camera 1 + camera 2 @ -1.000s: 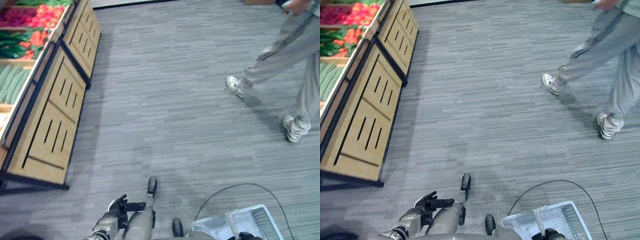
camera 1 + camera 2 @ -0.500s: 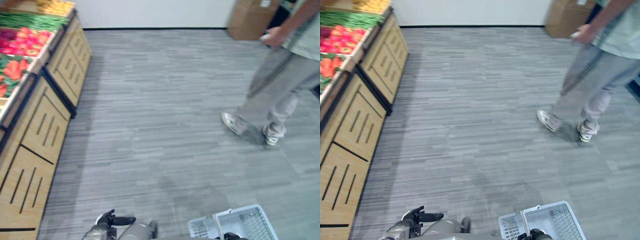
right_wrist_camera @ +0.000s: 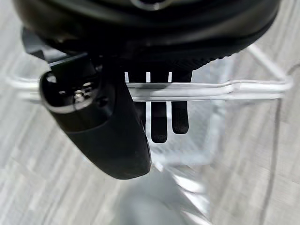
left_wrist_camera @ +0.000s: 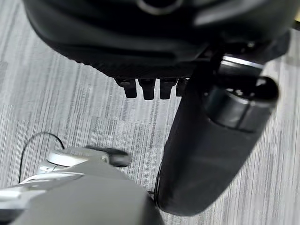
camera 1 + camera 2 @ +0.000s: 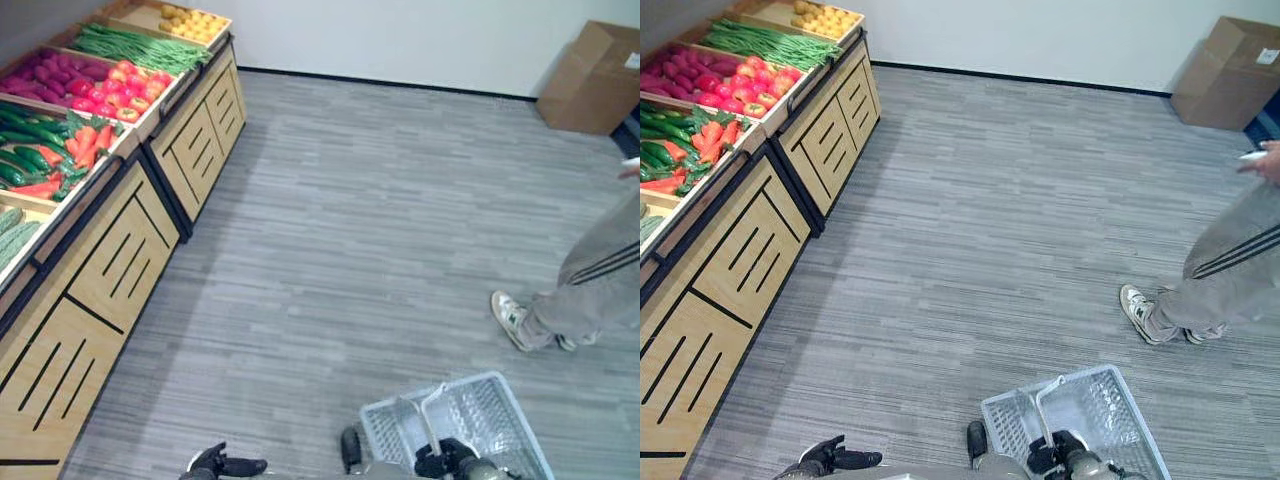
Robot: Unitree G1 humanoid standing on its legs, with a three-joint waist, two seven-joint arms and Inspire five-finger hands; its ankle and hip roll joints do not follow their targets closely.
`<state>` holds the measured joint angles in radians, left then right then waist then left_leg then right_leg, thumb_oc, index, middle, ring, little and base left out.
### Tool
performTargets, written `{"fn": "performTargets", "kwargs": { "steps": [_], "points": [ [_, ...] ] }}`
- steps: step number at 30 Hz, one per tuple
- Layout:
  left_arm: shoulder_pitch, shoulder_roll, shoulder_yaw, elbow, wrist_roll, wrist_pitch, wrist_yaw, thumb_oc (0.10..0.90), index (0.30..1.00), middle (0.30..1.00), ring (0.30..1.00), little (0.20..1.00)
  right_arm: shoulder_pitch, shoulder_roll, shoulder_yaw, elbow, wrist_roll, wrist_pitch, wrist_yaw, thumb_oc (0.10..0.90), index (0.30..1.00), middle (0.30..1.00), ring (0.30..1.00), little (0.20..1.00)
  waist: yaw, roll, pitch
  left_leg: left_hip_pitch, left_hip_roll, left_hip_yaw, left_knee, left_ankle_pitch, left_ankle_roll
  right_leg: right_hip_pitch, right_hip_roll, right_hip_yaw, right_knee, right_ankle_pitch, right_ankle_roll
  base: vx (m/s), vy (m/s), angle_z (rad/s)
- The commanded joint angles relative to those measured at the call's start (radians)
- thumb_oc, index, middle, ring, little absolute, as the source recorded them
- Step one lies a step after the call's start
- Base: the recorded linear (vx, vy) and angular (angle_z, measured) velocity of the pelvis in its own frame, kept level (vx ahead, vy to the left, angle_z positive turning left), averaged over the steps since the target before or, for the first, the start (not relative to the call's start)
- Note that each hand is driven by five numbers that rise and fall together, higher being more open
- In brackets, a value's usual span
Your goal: Get the vegetables into the basket
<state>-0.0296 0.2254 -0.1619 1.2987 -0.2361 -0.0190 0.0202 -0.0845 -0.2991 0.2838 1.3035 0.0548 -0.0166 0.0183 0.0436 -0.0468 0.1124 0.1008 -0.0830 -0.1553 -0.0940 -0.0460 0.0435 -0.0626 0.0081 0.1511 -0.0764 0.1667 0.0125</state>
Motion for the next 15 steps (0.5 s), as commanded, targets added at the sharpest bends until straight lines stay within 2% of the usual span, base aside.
{"fn": "performTargets", "kwargs": {
  "steps": [1, 15],
  "points": [
    [0.0, -0.014, 0.013, 0.054, 0.038, 0.01, 0.004, 0.9, 1.0, 1.0, 1.0, 1.0, 0.09, -0.015, 0.036, 0.042, 0.027, 0.028, 0.024, 0.4, 0.3, 0.3, 0.3, 0.3, -0.017, 0.023, -0.009, -0.05, -0.014, -0.053, 0.007, 0.091, -0.034, 0.088, -0.018, -0.035, 0.013, -0.125, 0.073, 0.02, -0.011, -0.25],
    [-0.019, -0.018, -0.012, 0.041, 0.055, 0.008, 0.005, 0.9, 1.0, 1.0, 1.0, 1.0, 0.105, -0.013, 0.031, 0.06, 0.023, 0.028, 0.024, 0.4, 0.3, 0.3, 0.3, 0.3, -0.006, 0.023, -0.029, -0.036, -0.009, -0.104, 0.007, 0.093, -0.063, 0.129, -0.016, -0.104, 0.029, -0.167, 0.057, 0.01, -0.013, 0.1]
  ]
}}
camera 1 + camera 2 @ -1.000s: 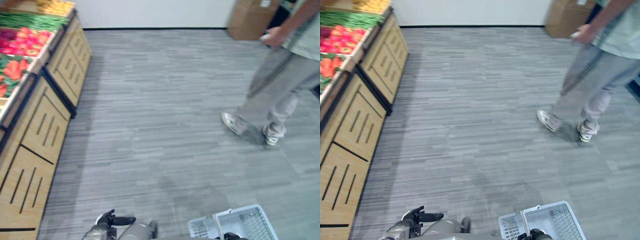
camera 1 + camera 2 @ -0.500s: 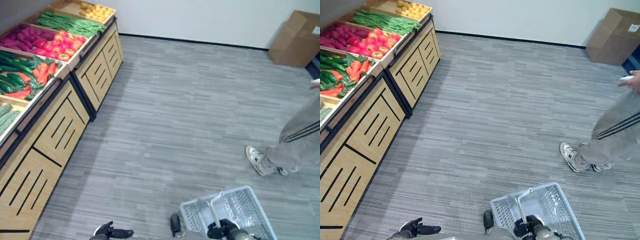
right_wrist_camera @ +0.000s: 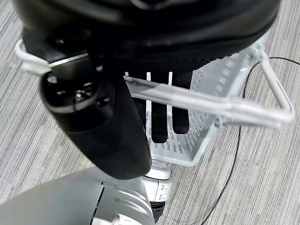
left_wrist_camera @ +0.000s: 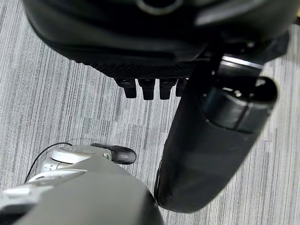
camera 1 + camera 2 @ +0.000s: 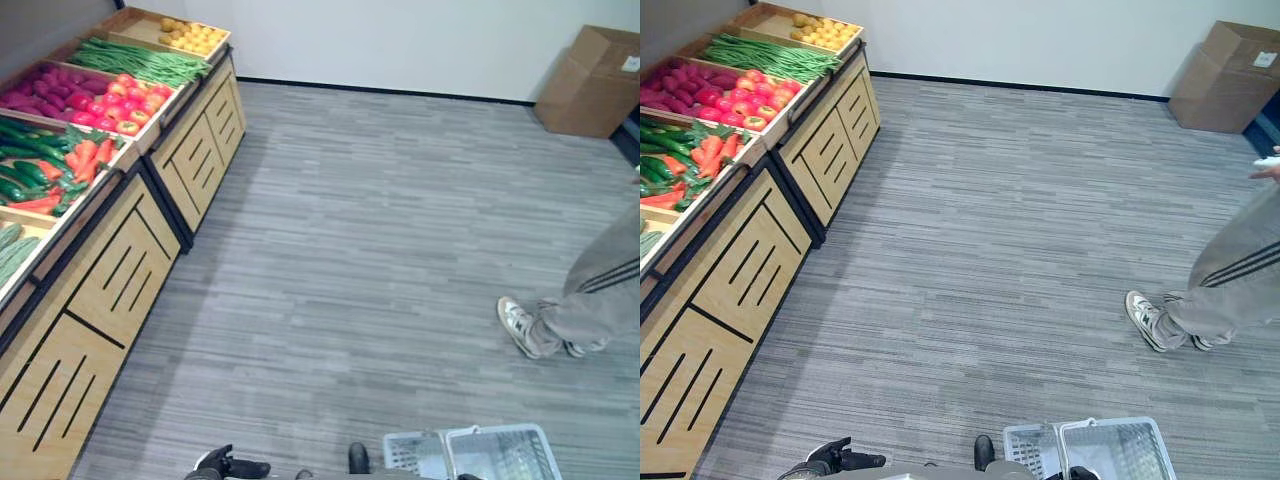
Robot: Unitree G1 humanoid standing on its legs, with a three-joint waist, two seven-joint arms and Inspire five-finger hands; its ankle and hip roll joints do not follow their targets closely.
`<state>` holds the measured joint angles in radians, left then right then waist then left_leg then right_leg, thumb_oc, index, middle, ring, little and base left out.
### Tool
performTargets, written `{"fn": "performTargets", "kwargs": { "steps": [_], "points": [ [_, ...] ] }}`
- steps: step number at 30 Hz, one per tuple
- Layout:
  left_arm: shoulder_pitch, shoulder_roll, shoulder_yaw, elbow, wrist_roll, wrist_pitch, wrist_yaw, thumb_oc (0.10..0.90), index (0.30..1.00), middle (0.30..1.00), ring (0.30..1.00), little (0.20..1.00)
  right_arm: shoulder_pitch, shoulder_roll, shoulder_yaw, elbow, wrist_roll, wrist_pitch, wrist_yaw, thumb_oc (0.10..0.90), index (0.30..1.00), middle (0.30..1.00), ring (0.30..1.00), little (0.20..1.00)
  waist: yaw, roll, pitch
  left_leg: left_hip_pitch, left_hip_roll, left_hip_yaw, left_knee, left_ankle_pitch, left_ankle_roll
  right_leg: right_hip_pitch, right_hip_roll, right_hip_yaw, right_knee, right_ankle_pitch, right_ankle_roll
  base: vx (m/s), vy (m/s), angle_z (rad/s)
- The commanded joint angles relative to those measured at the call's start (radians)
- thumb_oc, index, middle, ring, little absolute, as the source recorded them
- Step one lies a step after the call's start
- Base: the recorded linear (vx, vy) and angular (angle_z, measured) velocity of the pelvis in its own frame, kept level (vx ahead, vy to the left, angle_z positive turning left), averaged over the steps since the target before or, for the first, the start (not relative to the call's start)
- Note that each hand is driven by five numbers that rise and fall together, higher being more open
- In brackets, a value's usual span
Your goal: Get the vegetables into the basket
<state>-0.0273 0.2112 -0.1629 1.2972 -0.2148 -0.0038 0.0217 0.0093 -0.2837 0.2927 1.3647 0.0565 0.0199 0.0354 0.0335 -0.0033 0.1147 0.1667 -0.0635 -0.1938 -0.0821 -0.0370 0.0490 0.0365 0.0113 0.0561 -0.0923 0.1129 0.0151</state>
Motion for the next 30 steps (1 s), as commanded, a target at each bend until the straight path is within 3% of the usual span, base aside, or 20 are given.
{"fn": "performTargets", "kwargs": {
  "steps": [1, 3, 6, 9, 11, 12, 14, 15, 16, 17, 19, 21, 22, 23, 26, 28, 30],
  "points": [
    [-0.027, -0.003, -0.014, 0.039, 0.028, -0.007, 0.003, 0.9, 1.0, 1.0, 1.0, 1.0, 0.012, -0.032, 0.023, -0.003, 0.014, -0.01, 0.003, 0.4, 0.3, 0.3, 0.3, 0.3, 0.013, -0.021, -0.028, -0.105, -0.027, -0.09, -0.005, 0.091, -0.076, 0.027, -0.022, -0.036, 0.062, -0.124, 0.05, -0.04, -0.034, 0.23],
    [-0.032, 0.0, -0.015, 0.037, 0.022, -0.008, 0.003, 0.9, 1.0, 1.0, 1.0, 1.0, 0.012, -0.035, 0.026, -0.004, 0.007, -0.01, 0.0, 0.4, 0.3, 0.3, 0.3, 0.3, 0.02, -0.021, -0.025, -0.109, -0.029, -0.113, -0.005, 0.099, -0.081, 0.024, -0.022, -0.056, 0.074, -0.133, 0.048, -0.05, -0.04, 0.49],
    [-0.043, 0.004, -0.028, 0.031, 0.016, -0.007, 0.001, 0.9, 1.0, 1.0, 1.0, 1.0, 0.015, -0.045, 0.031, -0.007, -0.011, -0.01, -0.006, 0.4, 0.3, 0.3, 0.3, 0.3, 0.04, -0.026, -0.014, -0.132, -0.04, -0.197, 0.016, 0.114, -0.098, 0.023, -0.028, -0.147, 0.113, -0.168, 0.037, -0.09, -0.06, 0.84],
    [-0.043, 0.004, -0.028, 0.031, 0.016, -0.007, 0.001, 0.9, 1.0, 1.0, 1.0, 1.0, 0.015, -0.045, 0.031, -0.006, -0.011, -0.01, -0.006, 0.4, 0.3, 0.3, 0.3, 0.3, 0.039, -0.026, -0.014, -0.132, -0.041, -0.198, 0.016, 0.114, -0.098, 0.024, -0.028, -0.148, 0.113, -0.168, 0.037, -0.04, -0.029, 0.99],
    [-0.059, 0.02, -0.043, 0.023, 0.006, -0.007, 0.001, 0.9, 1.0, 1.0, 1.0, 1.0, 0.005, -0.062, 0.045, -0.03, -0.036, -0.02, -0.02, 0.4, 0.3, 0.3, 0.3, 0.3, 0.109, -0.036, 0.014, -0.182, -0.077, -0.335, 0.072, 0.128, -0.131, 0.039, -0.037, -0.31, 0.157, -0.217, 0.024, -0.16, -0.142, 0.21],
    [-0.064, 0.025, -0.042, 0.023, 0.005, -0.008, 0.001, 0.9, 1.0, 1.0, 1.0, 1.0, -0.001, -0.064, 0.051, -0.036, -0.041, -0.022, -0.023, 0.4, 0.3, 0.3, 0.3, 0.3, 0.108, -0.039, 0.016, -0.191, -0.088, -0.372, 0.081, 0.131, -0.138, 0.046, -0.042, -0.36, 0.165, -0.231, 0.023, -0.12, -0.104, 1.13],
    [-0.067, 0.036, -0.036, 0.026, -0.007, -0.01, 0.004, 0.9, 1.0, 1.0, 1.0, 1.0, -0.015, -0.068, 0.059, -0.055, -0.043, -0.029, -0.029, 0.4, 0.3, 0.3, 0.3, 0.3, 0.139, -0.04, 0.025, -0.204, -0.098, -0.418, 0.093, 0.138, -0.154, 0.051, -0.047, -0.426, 0.189, -0.257, 0.016, -0.02, -0.077, 2.27],
    [-0.066, 0.035, -0.033, 0.027, -0.008, -0.01, 0.004, 0.9, 1.0, 1.0, 1.0, 1.0, -0.015, -0.069, 0.062, -0.055, -0.044, -0.029, -0.029, 0.4, 0.3, 0.3, 0.3, 0.3, 0.137, -0.048, 0.022, -0.193, -0.09, -0.409, 0.086, 0.116, -0.152, 0.059, -0.042, -0.417, 0.19, -0.281, 0.011, 0.01, -0.109, 1.81],
    [-0.069, 0.042, -0.032, 0.03, -0.014, -0.01, 0.001, 0.9, 1.0, 1.0, 1.0, 1.0, -0.027, -0.073, 0.067, -0.071, -0.047, -0.033, -0.029, 0.4, 0.3, 0.3, 0.3, 0.3, 0.159, -0.05, 0.027, -0.201, -0.096, -0.437, 0.083, 0.124, -0.16, 0.066, -0.045, -0.467, 0.212, -0.306, 0.003, 0.02, -0.042, 0.97],
    [-0.064, 0.044, -0.031, 0.038, -0.014, -0.011, 0.005, 0.9, 1.0, 1.0, 1.0, 1.0, -0.03, -0.076, 0.069, -0.079, -0.053, -0.037, -0.033, 0.4, 0.3, 0.3, 0.3, 0.3, 0.165, -0.047, 0.033, -0.221, -0.084, -0.397, 0.078, 0.139, -0.163, 0.073, -0.05, -0.506, 0.225, -0.32, 0.0, -0.1, 0.097, 1.15],
    [-0.059, 0.042, -0.013, 0.04, -0.031, -0.008, 0.009, 0.9, 1.0, 1.0, 1.0, 1.0, -0.036, -0.079, 0.056, -0.09, -0.047, -0.042, -0.034, 0.4, 0.3, 0.3, 0.3, 0.3, 0.159, -0.042, 0.054, -0.267, -0.044, -0.237, 0.077, 0.159, -0.154, 0.071, -0.072, -0.559, 0.254, -0.324, 0.014, -0.12, 0.164, 1.59],
    [-0.052, 0.044, 0.012, 0.041, -0.036, -0.007, 0.014, 0.9, 1.0, 1.0, 1.0, 1.0, -0.041, -0.076, 0.042, -0.098, -0.037, -0.045, -0.04, 0.4, 0.3, 0.3, 0.3, 0.3, 0.146, -0.052, 0.067, -0.312, 0.048, 0.074, 0.098, 0.143, -0.125, 0.084, -0.103, -0.603, 0.234, -0.291, 0.042, -0.13, 0.214, 1.44],
    [-0.049, 0.043, 0.025, 0.038, -0.041, -0.007, 0.013, 0.9, 1.0, 1.0, 1.0, 1.0, -0.039, -0.072, 0.035, -0.099, -0.029, -0.045, -0.038, 0.4, 0.3, 0.3, 0.3, 0.3, 0.141, -0.055, 0.066, -0.319, 0.088, 0.183, 0.114, 0.142, -0.127, 0.093, -0.117, -0.627, 0.218, -0.273, 0.051, -0.19, 0.303, 1.36],
    [-0.055, 0.042, 0.036, 0.029, -0.052, -0.009, 0.017, 0.9, 1.0, 1.0, 1.0, 1.0, -0.044, -0.069, 0.021, -0.1, -0.012, -0.043, -0.041, 0.4, 0.3, 0.3, 0.3, 0.3, 0.119, -0.06, 0.058, -0.335, 0.167, 0.355, 0.151, 0.15, -0.148, 0.106, -0.145, -0.685, 0.19, -0.244, 0.059, -0.14, 0.224, 1.39],
    [-0.051, 0.037, 0.038, 0.02, -0.059, -0.011, 0.01, 0.9, 1.0, 1.0, 1.0, 1.0, -0.043, -0.063, 0.02, -0.092, -0.011, -0.037, -0.038, 0.4, 0.3, 0.3, 0.3, 0.3, 0.125, -0.051, 0.035, -0.325, 0.187, 0.388, 0.12, 0.163, -0.163, 0.13, -0.154, -0.719, 0.156, -0.236, 0.057, 0.02, 0.182, 1.33],
    [-0.042, 0.038, 0.037, 0.023, -0.056, -0.011, 0.004, 0.9, 1.0, 1.0, 1.0, 1.0, -0.046, -0.056, 0.025, -0.08, -0.015, -0.028, -0.038, 0.4, 0.3, 0.3, 0.3, 0.3, 0.135, -0.046, 0.007, -0.302, 0.168, 0.351, 0.061, 0.166, -0.157, 0.147, -0.16, -0.727, 0.136, -0.234, 0.059, 0.15, 0.178, 0.98],
    [-0.036, 0.042, 0.045, 0.042, -0.038, -0.004, 0.0, 0.9, 1.0, 1.0, 1.0, 1.0, -0.054, -0.043, 0.026, -0.063, -0.02, -0.019, -0.036, 0.4, 0.3, 0.3, 0.3, 0.3, 0.146, -0.05, -0.013, -0.274, 0.146, 0.363, 0.012, 0.17, -0.148, 0.167, -0.175, -0.741, 0.127, -0.224, 0.065, 0.21, 0.225, 0.51]
  ]
}}
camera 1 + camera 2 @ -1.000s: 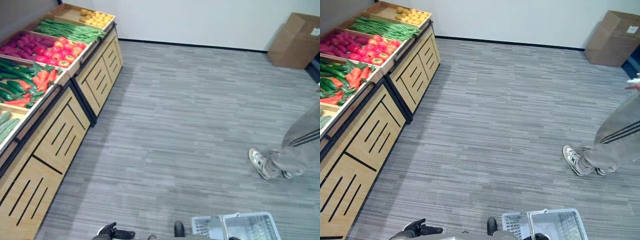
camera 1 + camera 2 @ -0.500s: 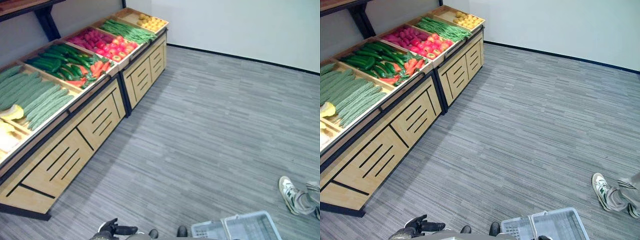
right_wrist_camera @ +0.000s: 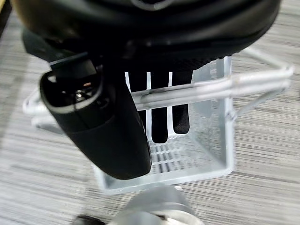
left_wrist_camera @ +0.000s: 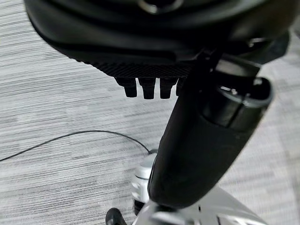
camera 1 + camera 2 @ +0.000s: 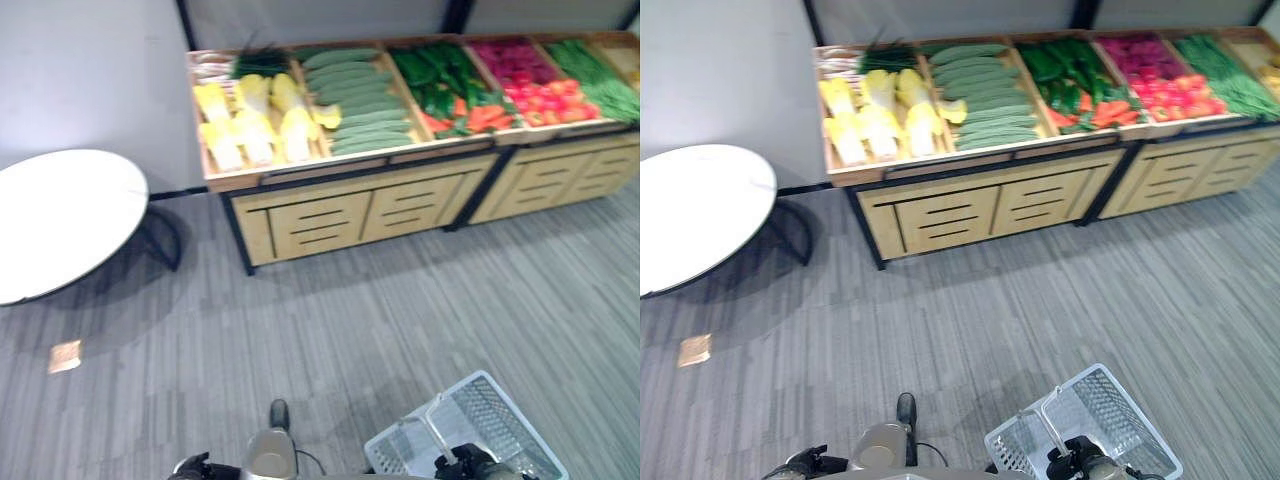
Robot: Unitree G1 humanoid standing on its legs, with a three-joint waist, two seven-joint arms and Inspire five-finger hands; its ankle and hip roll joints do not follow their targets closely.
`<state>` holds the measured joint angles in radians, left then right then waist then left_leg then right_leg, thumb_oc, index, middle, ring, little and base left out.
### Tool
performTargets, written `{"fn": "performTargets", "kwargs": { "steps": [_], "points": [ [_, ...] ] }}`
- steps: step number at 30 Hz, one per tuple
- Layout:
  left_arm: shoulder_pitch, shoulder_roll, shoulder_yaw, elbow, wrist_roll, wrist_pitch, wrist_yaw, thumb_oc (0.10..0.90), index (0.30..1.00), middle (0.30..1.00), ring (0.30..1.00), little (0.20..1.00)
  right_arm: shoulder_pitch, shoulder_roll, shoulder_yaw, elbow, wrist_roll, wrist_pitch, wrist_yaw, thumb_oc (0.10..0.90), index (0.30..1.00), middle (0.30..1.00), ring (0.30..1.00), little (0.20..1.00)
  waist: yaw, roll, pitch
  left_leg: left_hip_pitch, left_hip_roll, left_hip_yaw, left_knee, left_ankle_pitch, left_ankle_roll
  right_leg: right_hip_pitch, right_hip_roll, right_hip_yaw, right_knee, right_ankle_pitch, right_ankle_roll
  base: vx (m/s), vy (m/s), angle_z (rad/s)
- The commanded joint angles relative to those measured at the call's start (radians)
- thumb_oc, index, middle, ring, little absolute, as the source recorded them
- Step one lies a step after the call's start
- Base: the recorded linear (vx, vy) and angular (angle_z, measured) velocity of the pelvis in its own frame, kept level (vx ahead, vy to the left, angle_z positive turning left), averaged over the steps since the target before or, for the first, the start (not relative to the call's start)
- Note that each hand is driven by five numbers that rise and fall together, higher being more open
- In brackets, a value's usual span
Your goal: Get the vegetables into the basket
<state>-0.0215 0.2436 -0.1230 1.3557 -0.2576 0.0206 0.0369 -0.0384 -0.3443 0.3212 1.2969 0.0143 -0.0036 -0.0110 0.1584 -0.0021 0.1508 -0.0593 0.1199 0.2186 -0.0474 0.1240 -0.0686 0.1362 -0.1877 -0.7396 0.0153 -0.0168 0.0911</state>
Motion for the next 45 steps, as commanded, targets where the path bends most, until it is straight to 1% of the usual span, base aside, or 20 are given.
{"fn": "performTargets", "kwargs": {
  "steps": [1, 5, 8, 9, 10, 11, 12, 14, 15, 18, 19, 20, 25, 32, 38, 40, 42, 43, 44, 45],
  "points": [
    [-0.041, 0.01, 0.006, -0.017, 0.006, -0.029, -0.015, 0.9, 1.0, 1.0, 1.0, 1.0, -0.006, 0.018, -0.003, 0.005, 0.022, 0.004, 0.011, 0.4, 0.3, 0.3, 0.3, 0.3, 0.02, -0.051, -0.049, -0.047, -0.038, -0.049, -0.023, 0.008, -0.03, 0.068, 0.023, 0.054, 0.019, -0.094, -0.01, 0.25, 0.271, 0.2],
    [-0.034, 0.021, 0.016, -0.004, 0.038, -0.024, -0.021, 0.9, 1.0, 1.0, 1.0, 1.0, -0.008, 0.024, -0.014, 0.013, 0.019, 0.012, 0.008, 0.4, 0.3, 0.3, 0.3, 0.3, 0.038, -0.064, -0.069, -0.028, -0.082, -0.059, -0.005, -0.041, -0.001, 0.101, -0.027, 0.044, 0.017, -0.067, 0.022, 0.16, 0.181, 0.08],
    [-0.039, 0.027, 0.013, -0.003, 0.052, -0.023, -0.018, 0.9, 1.0, 1.0, 1.0, 1.0, -0.004, 0.024, -0.026, -0.002, 0.027, 0.01, 0.008, 0.4, 0.3, 0.3, 0.3, 0.3, 0.033, -0.069, -0.074, -0.027, -0.113, -0.074, 0.02, -0.077, 0.025, 0.092, -0.073, 0.057, 0.079, -0.058, 0.033, 0.18, 0.229, 0.07],
    [-0.057, 0.032, -0.006, -0.009, 0.058, -0.024, -0.016, 0.9, 1.0, 1.0, 1.0, 1.0, -0.004, 0.017, -0.034, -0.011, 0.035, 0.009, 0.012, 0.4, 0.3, 0.3, 0.3, 0.3, -0.008, -0.06, -0.064, -0.001, -0.165, -0.122, 0.033, -0.109, 0.068, 0.047, -0.137, 0.15, 0.247, 0.009, 0.022, 0.23, 0.31, 0.21],
    [-0.063, 0.033, -0.013, -0.013, 0.051, -0.025, -0.017, 0.9, 1.0, 1.0, 1.0, 1.0, -0.007, 0.017, -0.034, -0.011, 0.037, 0.01, 0.011, 0.4, 0.3, 0.3, 0.3, 0.3, -0.039, -0.055, -0.052, 0.013, -0.185, -0.148, 0.029, -0.113, 0.082, 0.001, -0.144, 0.249, 0.317, 0.051, 0.022, 0.25, 0.359, 0.35],
    [-0.067, 0.035, -0.016, -0.018, 0.042, -0.026, -0.016, 0.9, 1.0, 1.0, 1.0, 1.0, -0.013, 0.017, -0.034, -0.01, 0.041, 0.01, 0.012, 0.4, 0.3, 0.3, 0.3, 0.3, -0.06, -0.046, -0.041, 0.025, -0.191, -0.166, 0.023, -0.111, 0.09, -0.049, -0.135, 0.331, 0.376, 0.068, 0.017, 0.06, 0.187, 1.1],
    [-0.074, 0.035, -0.028, -0.019, 0.043, -0.027, -0.016, 0.9, 1.0, 1.0, 1.0, 1.0, -0.017, 0.019, -0.033, -0.007, 0.052, 0.009, 0.013, 0.4, 0.3, 0.3, 0.3, 0.3, -0.092, -0.028, -0.034, 0.018, -0.188, -0.192, 0.012, -0.085, 0.1, -0.123, -0.071, 0.468, 0.408, 0.082, -0.005, 0.07, 0.12, 1.34],
    [-0.077, 0.03, -0.049, -0.023, 0.056, -0.03, -0.016, 0.9, 1.0, 1.0, 1.0, 1.0, -0.007, 0.03, -0.022, 0.004, 0.071, 0.007, 0.019, 0.4, 0.3, 0.3, 0.3, 0.3, -0.14, -0.009, -0.031, 0.054, -0.175, -0.25, -0.016, -0.076, 0.093, -0.187, 0.053, 0.657, 0.391, 0.0, -0.034, 0.2, 0.014, 0.95],
    [-0.087, 0.03, -0.064, -0.027, 0.067, -0.03, -0.017, 0.9, 1.0, 1.0, 1.0, 1.0, -0.005, 0.035, -0.015, 0.011, 0.08, 0.008, 0.019, 0.4, 0.3, 0.3, 0.3, 0.3, -0.146, -0.011, -0.022, 0.066, -0.171, -0.271, -0.021, -0.077, 0.088, -0.202, 0.073, 0.676, 0.315, -0.007, -0.03, 0.19, -0.043, 0.56],
    [-0.095, 0.028, -0.075, -0.027, 0.072, -0.032, -0.017, 0.9, 1.0, 1.0, 1.0, 1.0, -0.004, 0.039, -0.011, 0.015, 0.082, 0.009, 0.021, 0.4, 0.3, 0.3, 0.3, 0.3, -0.157, -0.012, -0.016, 0.079, -0.169, -0.284, -0.029, -0.081, 0.085, -0.217, 0.095, 0.691, 0.249, -0.02, -0.025, 0.11, -0.061, 0.59],
    [-0.1, 0.027, -0.083, -0.025, 0.077, -0.032, -0.016, 0.9, 1.0, 1.0, 1.0, 1.0, 0.001, 0.046, -0.008, 0.017, 0.089, 0.01, 0.025, 0.4, 0.3, 0.3, 0.3, 0.3, -0.18, -0.03, -0.017, 0.098, -0.186, -0.302, -0.04, -0.088, 0.082, -0.239, 0.146, 0.741, 0.103, 0.025, -0.005, 0.16, -0.086, 0.23],
    [-0.109, 0.025, -0.089, -0.025, 0.081, -0.029, -0.017, 0.9, 1.0, 1.0, 1.0, 1.0, 0.003, 0.05, -0.01, 0.017, 0.096, 0.009, 0.028, 0.4, 0.3, 0.3, 0.3, 0.3, -0.192, -0.035, -0.017, 0.097, -0.194, -0.322, -0.029, -0.086, 0.082, -0.229, 0.162, 0.793, 0.088, 0.032, -0.001, 0.19, -0.092, 0.6],
    [-0.06, 0.001, -0.064, -0.02, 0.074, -0.031, -0.022, 0.9, 1.0, 1.0, 1.0, 1.0, 0.019, 0.048, -0.009, 0.021, 0.084, 0.008, 0.036, 0.4, 0.3, 0.3, 0.3, 0.3, -0.161, -0.046, -0.052, 0.11, -0.176, -0.286, -0.04, -0.09, 0.072, -0.128, 0.154, 0.737, -0.019, 0.037, -0.004, 0.09, -0.119, 0.3],
    [-0.055, -0.011, -0.056, -0.02, 0.052, -0.029, -0.024, 0.9, 1.0, 1.0, 1.0, 1.0, 0.031, 0.053, -0.007, 0.038, 0.088, 0.009, 0.036, 0.4, 0.3, 0.3, 0.3, 0.3, -0.168, -0.053, -0.053, 0.115, -0.159, -0.307, -0.04, -0.093, 0.054, -0.096, 0.179, 0.757, -0.057, 0.025, -0.025, 0.02, -0.116, -0.01],
    [-0.052, -0.016, -0.064, -0.016, 0.059, -0.028, -0.025, 0.9, 1.0, 1.0, 1.0, 1.0, 0.041, 0.045, -0.013, 0.048, 0.095, 0.011, 0.04, 0.4, 0.3, 0.3, 0.3, 0.3, -0.18, -0.049, -0.041, 0.123, -0.136, -0.329, -0.012, -0.105, 0.039, -0.1, 0.207, 0.754, -0.008, -0.014, -0.053, 0.04, -0.156, 0.09],
    [-0.053, -0.018, -0.06, -0.017, 0.046, -0.027, -0.025, 0.9, 1.0, 1.0, 1.0, 1.0, 0.043, 0.043, -0.017, 0.051, 0.102, 0.009, 0.04, 0.4, 0.3, 0.3, 0.3, 0.3, -0.182, -0.052, -0.033, 0.104, -0.133, -0.333, 0.048, -0.124, 0.028, -0.105, 0.213, 0.752, 0.022, -0.03, -0.062, 0.02, -0.174, 0.05],
    [-0.056, -0.021, -0.056, -0.015, 0.039, -0.025, -0.022, 0.9, 1.0, 1.0, 1.0, 1.0, 0.045, 0.04, -0.022, 0.052, 0.102, 0.008, 0.039, 0.4, 0.3, 0.3, 0.3, 0.3, -0.185, -0.06, -0.018, 0.054, -0.138, -0.318, 0.197, -0.132, 0.011, -0.103, 0.21, 0.756, 0.043, -0.038, -0.071, 0.01, -0.172, 0.07],
    [-0.058, -0.021, -0.053, -0.016, 0.033, -0.025, -0.023, 0.9, 1.0, 1.0, 1.0, 1.0, 0.043, 0.036, -0.022, 0.052, 0.103, 0.007, 0.039, 0.4, 0.3, 0.3, 0.3, 0.3, -0.181, -0.062, -0.006, 0.016, -0.142, -0.316, 0.275, -0.104, 0.004, -0.097, 0.209, 0.759, 0.052, -0.039, -0.077, 0.01, -0.122, 0.19],
    [-0.058, -0.021, -0.053, -0.015, 0.033, -0.025, -0.023, 0.9, 1.0, 1.0, 1.0, 1.0, 0.043, 0.036, -0.022, 0.052, 0.103, 0.007, 0.039, 0.4, 0.3, 0.3, 0.3, 0.3, -0.181, -0.062, -0.006, 0.016, -0.142, -0.316, 0.275, -0.104, 0.004, -0.097, 0.209, 0.759, 0.053, -0.039, -0.077, 0.03, -0.17, 0.17],
    [-0.064, -0.025, -0.053, -0.022, 0.014, -0.027, -0.023, 0.9, 1.0, 1.0, 1.0, 1.0, 0.04, 0.024, -0.018, 0.053, 0.098, 0.009, 0.039, 0.4, 0.3, 0.3, 0.3, 0.3, -0.166, -0.069, 0.022, -0.064, -0.161, -0.322, 0.426, -0.055, 0.011, -0.09, 0.205, 0.764, 0.071, -0.039, -0.092, 0.08, -0.169, 0.1]
  ]
}}
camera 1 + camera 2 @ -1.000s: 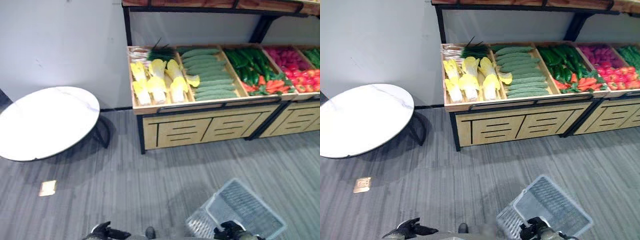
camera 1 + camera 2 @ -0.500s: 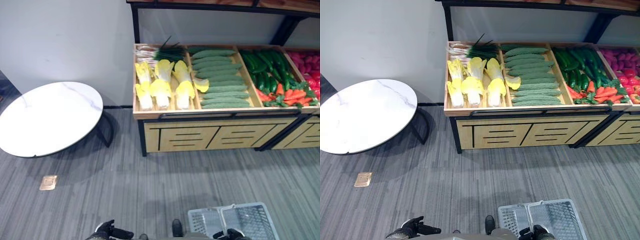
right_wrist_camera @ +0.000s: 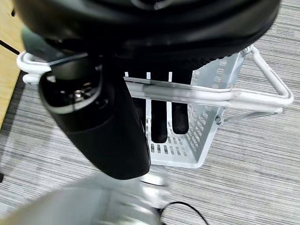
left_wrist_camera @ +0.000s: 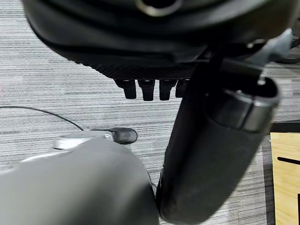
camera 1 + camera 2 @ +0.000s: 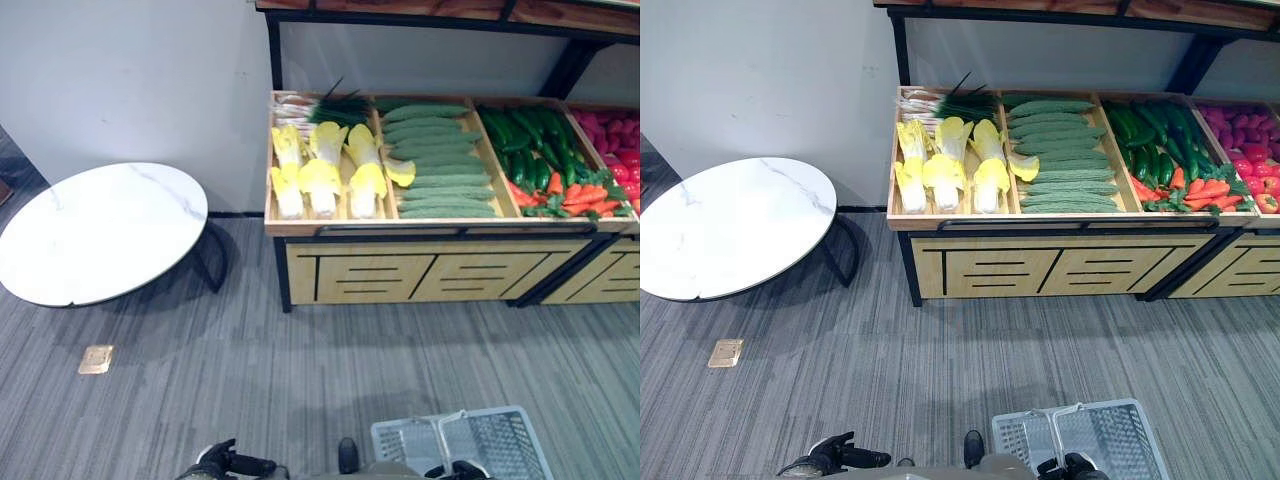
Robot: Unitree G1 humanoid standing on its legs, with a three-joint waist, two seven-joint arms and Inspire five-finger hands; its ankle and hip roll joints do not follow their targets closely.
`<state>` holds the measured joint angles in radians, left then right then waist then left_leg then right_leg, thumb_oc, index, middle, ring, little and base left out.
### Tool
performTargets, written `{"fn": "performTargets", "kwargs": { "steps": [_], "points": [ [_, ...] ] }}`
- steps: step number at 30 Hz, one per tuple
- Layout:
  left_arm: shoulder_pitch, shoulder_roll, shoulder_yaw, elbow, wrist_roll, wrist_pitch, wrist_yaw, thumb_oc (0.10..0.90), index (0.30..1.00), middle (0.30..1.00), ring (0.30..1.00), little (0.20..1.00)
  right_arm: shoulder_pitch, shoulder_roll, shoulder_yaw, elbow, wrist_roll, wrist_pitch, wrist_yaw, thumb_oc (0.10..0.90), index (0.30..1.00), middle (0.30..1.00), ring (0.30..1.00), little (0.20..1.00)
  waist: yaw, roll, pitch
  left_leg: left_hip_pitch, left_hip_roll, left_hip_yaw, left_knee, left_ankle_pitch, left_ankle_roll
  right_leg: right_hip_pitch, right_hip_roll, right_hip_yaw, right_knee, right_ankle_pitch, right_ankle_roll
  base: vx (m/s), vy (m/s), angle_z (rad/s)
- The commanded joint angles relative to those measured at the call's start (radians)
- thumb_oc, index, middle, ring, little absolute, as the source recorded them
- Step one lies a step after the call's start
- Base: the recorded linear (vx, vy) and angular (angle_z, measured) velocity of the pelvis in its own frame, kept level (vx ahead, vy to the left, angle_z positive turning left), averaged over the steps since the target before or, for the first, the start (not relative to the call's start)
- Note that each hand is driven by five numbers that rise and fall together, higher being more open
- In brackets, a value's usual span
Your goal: Get the vegetables into the basket
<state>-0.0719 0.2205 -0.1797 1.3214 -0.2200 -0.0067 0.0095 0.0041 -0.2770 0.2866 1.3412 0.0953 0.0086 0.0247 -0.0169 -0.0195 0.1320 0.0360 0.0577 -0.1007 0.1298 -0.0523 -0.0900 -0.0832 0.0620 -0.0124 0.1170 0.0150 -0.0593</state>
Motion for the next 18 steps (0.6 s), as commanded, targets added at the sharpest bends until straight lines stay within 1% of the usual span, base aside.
{"fn": "performTargets", "kwargs": {
  "steps": [1, 2, 4, 5, 6, 7, 8, 9, 10, 11, 12, 13, 14, 15, 16, 18],
  "points": [
    [-0.009, -0.005, 0.007, 0.011, -0.042, 0.001, 0.007, 0.9, 1.0, 1.0, 1.0, 1.0, -0.001, -0.047, 0.015, 0.011, 0.017, 0.001, 0.002, 0.4, 0.3, 0.3, 0.3, 0.3, 0.017, -0.053, 0.047, -0.195, -0.121, -0.001, 0.283, 0.13, 0.048, 0.135, -0.045, 0.044, -0.022, -0.074, 0.05, 0.16, -0.188, -0.01],
    [-0.005, -0.01, 0.011, 0.01, -0.061, 0.001, 0.007, 0.9, 1.0, 1.0, 1.0, 1.0, -0.001, -0.051, 0.013, 0.014, 0.018, 0.003, 0.003, 0.4, 0.3, 0.3, 0.3, 0.3, 0.02, -0.046, 0.044, -0.22, -0.129, 0.016, 0.255, 0.12, 0.058, 0.144, -0.043, 0.047, -0.021, -0.081, 0.05, 0.21, -0.095, -0.11],
    [-0.002, -0.011, 0.017, 0.002, -0.075, -0.002, 0.009, 0.9, 1.0, 1.0, 1.0, 1.0, 0.002, -0.058, 0.006, 0.018, 0.022, 0.004, 0.006, 0.4, 0.3, 0.3, 0.3, 0.3, 0.029, -0.034, 0.036, -0.267, -0.128, 0.045, 0.15, 0.115, 0.062, 0.164, -0.037, 0.057, -0.027, -0.097, 0.053, 0.21, -0.039, -0.17],
    [-0.002, -0.011, 0.017, 0.002, -0.075, -0.002, 0.009, 0.9, 1.0, 1.0, 1.0, 1.0, 0.002, -0.058, 0.006, 0.018, 0.022, 0.004, 0.006, 0.4, 0.3, 0.3, 0.3, 0.3, 0.03, -0.036, 0.039, -0.262, -0.129, 0.047, 0.149, 0.115, 0.063, 0.168, -0.039, 0.059, -0.027, -0.099, 0.053, 0.21, -0.019, -0.19],
    [-0.001, -0.013, 0.016, 0.0, -0.079, -0.004, 0.011, 0.9, 1.0, 1.0, 1.0, 1.0, 0.001, -0.061, 0.003, 0.015, 0.024, 0.004, 0.006, 0.4, 0.3, 0.3, 0.3, 0.3, 0.039, -0.026, 0.037, -0.28, -0.127, 0.049, 0.073, 0.154, 0.056, 0.184, -0.029, 0.065, -0.031, -0.107, 0.054, 0.23, -0.008, -0.46],
    [0.0, -0.019, 0.011, -0.001, -0.079, -0.005, 0.013, 0.9, 1.0, 1.0, 1.0, 1.0, 0.0, -0.065, 0.003, 0.013, 0.026, 0.003, 0.007, 0.4, 0.3, 0.3, 0.3, 0.3, 0.049, -0.014, 0.04, -0.298, -0.12, 0.049, -0.014, 0.179, 0.053, 0.2, -0.023, 0.075, -0.031, -0.122, 0.058, 0.47, -0.01, -0.2],
    [-0.002, -0.03, 0.009, 0.003, -0.081, -0.008, 0.019, 0.9, 1.0, 1.0, 1.0, 1.0, -0.005, -0.071, 0.008, 0.014, 0.019, -0.002, 0.003, 0.4, 0.3, 0.3, 0.3, 0.3, 0.069, 0.001, 0.042, -0.326, -0.118, -0.005, -0.163, 0.206, 0.043, 0.243, -0.019, 0.114, -0.035, -0.161, 0.058, 0.47, 0.013, -0.16],
    [0.001, -0.034, 0.01, 0.006, -0.084, -0.009, 0.021, 0.9, 1.0, 1.0, 1.0, 1.0, -0.008, -0.075, 0.006, 0.017, 0.016, -0.001, 0.002, 0.4, 0.3, 0.3, 0.3, 0.3, 0.072, 0.005, 0.038, -0.334, -0.112, -0.017, -0.188, 0.219, 0.031, 0.266, -0.025, 0.13, -0.038, -0.176, 0.061, 0.48, 0.035, -0.09],
    [0.006, -0.038, 0.012, 0.013, -0.082, -0.008, 0.022, 0.9, 1.0, 1.0, 1.0, 1.0, -0.01, -0.078, 0.005, 0.02, 0.014, -0.001, 0.002, 0.4, 0.3, 0.3, 0.3, 0.3, 0.074, 0.011, 0.03, -0.349, -0.101, -0.004, -0.204, 0.234, 0.017, 0.286, -0.031, 0.141, -0.044, -0.186, 0.064, 0.24, 0.036, -0.57],
    [0.006, -0.038, 0.012, 0.013, -0.082, -0.008, 0.022, 0.9, 1.0, 1.0, 1.0, 1.0, -0.01, -0.078, 0.005, 0.02, 0.014, -0.001, 0.002, 0.4, 0.3, 0.3, 0.3, 0.3, 0.074, 0.01, 0.03, -0.348, -0.102, -0.003, -0.204, 0.234, 0.017, 0.287, -0.033, 0.141, -0.044, -0.186, 0.064, 0.47, 0.089, -0.74],
    [0.026, -0.04, 0.027, 0.024, -0.075, -0.004, 0.019, 0.9, 1.0, 1.0, 1.0, 1.0, -0.009, -0.076, 0.001, 0.028, 0.002, 0.003, 0.008, 0.4, 0.3, 0.3, 0.3, 0.3, 0.085, 0.02, -0.004, -0.331, -0.077, 0.031, -0.21, 0.255, 0.014, 0.333, -0.051, 0.16, -0.059, -0.205, 0.075, 0.54, 0.114, -0.59],
    [0.033, -0.04, 0.034, 0.026, -0.077, -0.005, 0.019, 0.9, 1.0, 1.0, 1.0, 1.0, -0.004, -0.072, -0.004, 0.027, -0.002, 0.004, 0.009, 0.4, 0.3, 0.3, 0.3, 0.3, 0.093, 0.023, -0.022, -0.311, -0.078, 0.028, -0.215, 0.283, 0.014, 0.351, -0.069, 0.148, -0.062, -0.208, 0.083, 0.74, 0.169, -0.44],
    [0.035, -0.042, 0.03, 0.029, -0.074, -0.005, 0.024, 0.9, 1.0, 1.0, 1.0, 1.0, -0.003, -0.072, -0.006, 0.025, -0.001, 0.006, 0.01, 0.4, 0.3, 0.3, 0.3, 0.3, 0.099, 0.02, -0.037, -0.312, -0.083, 0.043, -0.209, 0.301, 0.005, 0.37, -0.098, 0.132, -0.066, -0.208, 0.097, 0.54, 0.168, -0.66],
    [0.035, -0.046, 0.034, 0.029, -0.074, -0.006, 0.024, 0.9, 1.0, 1.0, 1.0, 1.0, -0.008, -0.076, -0.006, 0.029, -0.014, 0.01, 0.013, 0.4, 0.3, 0.3, 0.3, 0.3, 0.107, 0.022, -0.052, -0.303, -0.088, 0.044, -0.201, 0.299, 0.018, 0.374, -0.122, 0.135, -0.067, -0.197, 0.117, 0.49, 0.168, -0.62],
    [0.036, -0.044, 0.04, 0.03, -0.073, -0.004, 0.022, 0.9, 1.0, 1.0, 1.0, 1.0, -0.016, -0.07, -0.006, 0.031, -0.019, 0.012, 0.015, 0.4, 0.3, 0.3, 0.3, 0.3, 0.117, 0.013, -0.068, -0.29, -0.093, 0.052, -0.205, 0.294, 0.02, 0.364, -0.152, 0.135, -0.061, -0.164, 0.141, 0.45, 0.141, -0.57],
    [0.038, -0.034, 0.038, 0.032, -0.068, -0.008, 0.027, 0.9, 1.0, 1.0, 1.0, 1.0, -0.02, -0.06, 0.007, 0.025, -0.033, 0.01, 0.016, 0.4, 0.3, 0.3, 0.3, 0.3, 0.129, -0.015, -0.091, -0.276, -0.108, 0.084, -0.217, 0.289, 0.022, 0.339, -0.207, 0.137, -0.045, -0.03, 0.187, 0.47, 0.099, -0.78]
  ]
}}
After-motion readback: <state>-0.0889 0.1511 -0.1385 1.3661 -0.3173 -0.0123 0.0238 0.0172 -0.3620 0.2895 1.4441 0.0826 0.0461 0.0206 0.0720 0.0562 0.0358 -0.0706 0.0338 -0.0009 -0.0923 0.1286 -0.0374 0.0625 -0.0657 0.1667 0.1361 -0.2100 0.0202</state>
